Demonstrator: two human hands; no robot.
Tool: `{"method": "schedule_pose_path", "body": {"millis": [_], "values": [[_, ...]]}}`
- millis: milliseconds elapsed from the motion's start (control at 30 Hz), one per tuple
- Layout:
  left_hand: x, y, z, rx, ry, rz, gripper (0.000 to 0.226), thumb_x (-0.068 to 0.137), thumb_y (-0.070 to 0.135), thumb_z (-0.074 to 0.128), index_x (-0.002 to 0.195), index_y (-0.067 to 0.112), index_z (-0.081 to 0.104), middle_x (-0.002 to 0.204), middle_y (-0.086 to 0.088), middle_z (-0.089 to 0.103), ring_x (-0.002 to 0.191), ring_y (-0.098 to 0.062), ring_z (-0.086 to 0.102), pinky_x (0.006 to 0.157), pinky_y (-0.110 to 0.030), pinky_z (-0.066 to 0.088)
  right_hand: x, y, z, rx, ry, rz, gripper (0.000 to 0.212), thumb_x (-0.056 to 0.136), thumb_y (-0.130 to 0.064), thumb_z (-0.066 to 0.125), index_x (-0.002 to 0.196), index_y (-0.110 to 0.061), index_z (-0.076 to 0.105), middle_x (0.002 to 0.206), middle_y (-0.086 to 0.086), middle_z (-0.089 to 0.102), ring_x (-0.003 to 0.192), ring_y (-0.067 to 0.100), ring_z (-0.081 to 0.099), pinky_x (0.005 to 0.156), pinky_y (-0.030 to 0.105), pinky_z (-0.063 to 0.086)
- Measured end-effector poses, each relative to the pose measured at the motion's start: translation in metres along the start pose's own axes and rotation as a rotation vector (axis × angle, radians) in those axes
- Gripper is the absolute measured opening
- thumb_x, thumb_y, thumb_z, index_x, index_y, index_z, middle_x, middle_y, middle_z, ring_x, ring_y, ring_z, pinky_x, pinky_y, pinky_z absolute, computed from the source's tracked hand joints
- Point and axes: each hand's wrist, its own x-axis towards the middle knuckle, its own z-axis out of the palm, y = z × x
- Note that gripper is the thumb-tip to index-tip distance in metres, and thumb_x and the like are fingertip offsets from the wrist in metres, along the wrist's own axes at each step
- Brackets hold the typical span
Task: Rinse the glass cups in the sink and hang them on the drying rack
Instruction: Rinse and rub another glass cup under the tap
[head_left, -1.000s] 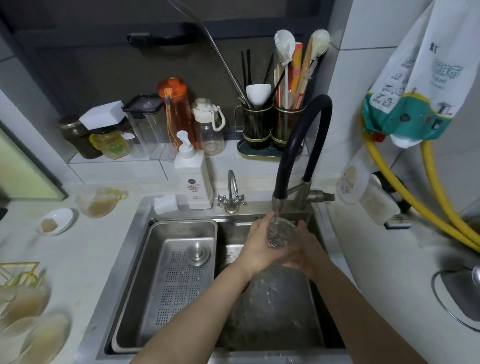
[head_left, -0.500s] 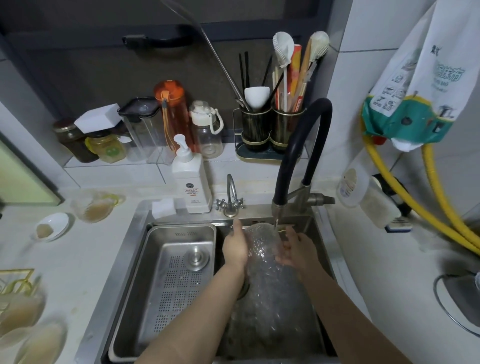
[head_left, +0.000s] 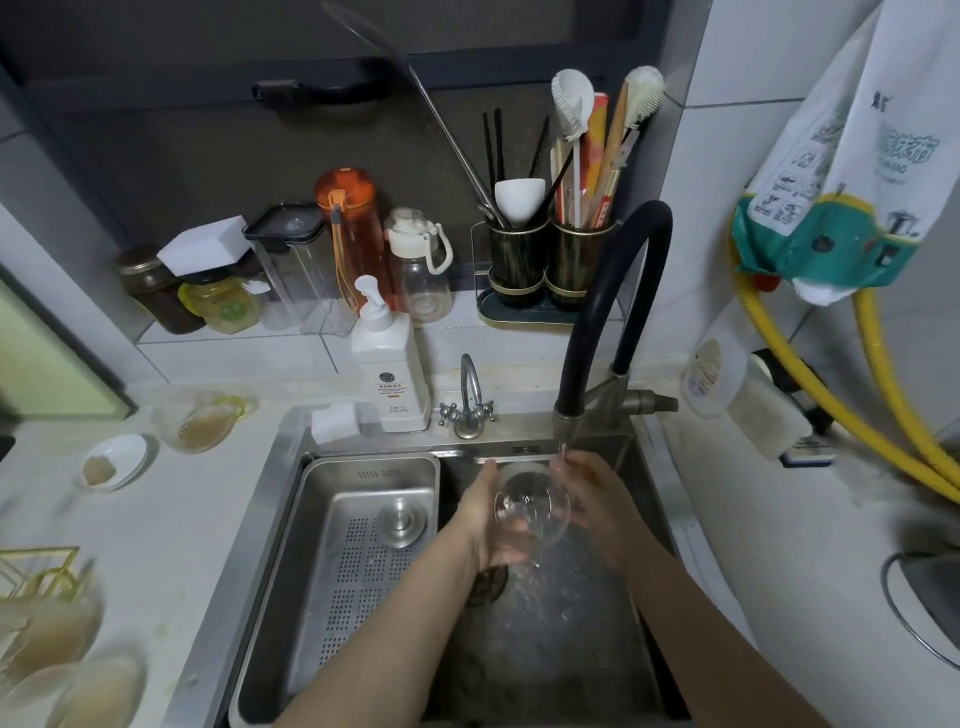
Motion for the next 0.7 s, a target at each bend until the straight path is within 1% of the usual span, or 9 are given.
{"method": "schedule_pose_path", "body": {"millis": [133,167,233,300,367,467,533,600,700], "values": [[-0.004,-0.009,0.005,0.068,-0.089,0.117,0.065,0.090,0.071,0.028,0.123,0.023,0.059,0.109,-0.008,0.071,0.096,-0.024,0.068,0.073,-0.035,0.054,0.003,0.006,-0.005,0.013,0.128,0.103,0.037,0.084,-0.044,0.062,0.094,-0.009,0.062,0.085,0.009,0.066,0.071,0.021,0.063,0.065,0.035,0.055],[-0.006,-0.011,0.008,0.086,-0.112,0.192,0.064,0.087,0.072,0.034,0.124,0.025,0.058,0.115,-0.004,0.069,0.102,-0.020,0.067,0.082,-0.036,0.055,0.005,0.009,-0.007,0.036,0.166,0.154,0.040,0.085,-0.047,0.061,0.092,-0.008,0.062,0.083,0.010,0.065,0.070,0.022,0.062,0.064,0.036,0.053],[-0.007,-0.014,0.011,0.235,-0.160,0.377,0.076,0.075,0.078,0.050,0.138,0.036,0.042,0.143,0.004,0.047,0.129,-0.014,0.046,0.108,-0.042,0.038,0.007,0.015,-0.010,0.134,0.215,0.270,0.035,0.089,-0.048,0.056,0.089,-0.013,0.060,0.084,0.008,0.065,0.074,0.025,0.064,0.071,0.043,0.056],[-0.011,-0.016,0.012,0.499,-0.170,0.595,0.087,0.072,0.065,0.067,0.146,0.038,0.029,0.149,0.009,0.027,0.138,-0.008,0.026,0.114,-0.032,0.023,0.004,0.014,-0.013,0.202,0.215,0.350,0.032,0.092,-0.045,0.052,0.092,-0.014,0.060,0.086,0.007,0.065,0.075,0.024,0.064,0.073,0.044,0.056],[-0.006,-0.018,0.010,0.698,-0.130,0.732,0.101,0.063,0.062,0.073,0.147,0.031,0.027,0.148,0.008,0.027,0.139,-0.008,0.025,0.116,-0.029,0.022,0.000,0.012,-0.017,0.148,0.196,0.359,0.044,0.093,-0.049,0.048,0.094,-0.007,0.061,0.083,0.010,0.064,0.066,0.023,0.062,0.064,0.040,0.055],[-0.007,-0.014,0.006,0.625,-0.132,0.739,0.103,0.057,0.068,0.073,0.144,0.033,0.033,0.144,0.013,0.040,0.134,-0.004,0.036,0.114,-0.029,0.029,-0.004,0.009,-0.022,0.008,0.160,0.294,0.050,0.093,-0.051,0.046,0.103,-0.003,0.058,0.093,0.015,0.064,0.073,0.027,0.064,0.067,0.043,0.056],[-0.009,-0.010,0.002,0.503,-0.141,0.625,0.100,0.055,0.072,0.072,0.142,0.038,0.036,0.142,0.013,0.041,0.133,-0.005,0.037,0.112,-0.030,0.031,-0.009,0.006,-0.023,0.046,0.122,0.251,0.042,0.094,-0.043,0.050,0.109,-0.004,0.056,0.103,0.015,0.063,0.090,0.030,0.065,0.079,0.045,0.057],[-0.007,-0.008,-0.003,0.378,-0.129,0.525,0.094,0.061,0.072,0.071,0.142,0.037,0.038,0.141,0.010,0.042,0.132,-0.009,0.038,0.111,-0.032,0.030,-0.010,0.004,-0.022,0.041,0.078,0.202,0.039,0.094,-0.037,0.052,0.112,-0.002,0.057,0.101,0.014,0.064,0.090,0.027,0.065,0.084,0.044,0.056],[-0.004,-0.006,-0.009,0.228,-0.079,0.473,0.094,0.060,0.071,0.072,0.140,0.030,0.044,0.144,0.009,0.044,0.131,-0.010,0.043,0.115,-0.035,0.028,-0.014,-0.004,-0.013,0.025,0.037,0.123,0.030,0.095,-0.027,0.053,0.109,-0.001,0.058,0.105,0.013,0.066,0.096,0.026,0.067,0.079,0.042,0.059]]}}
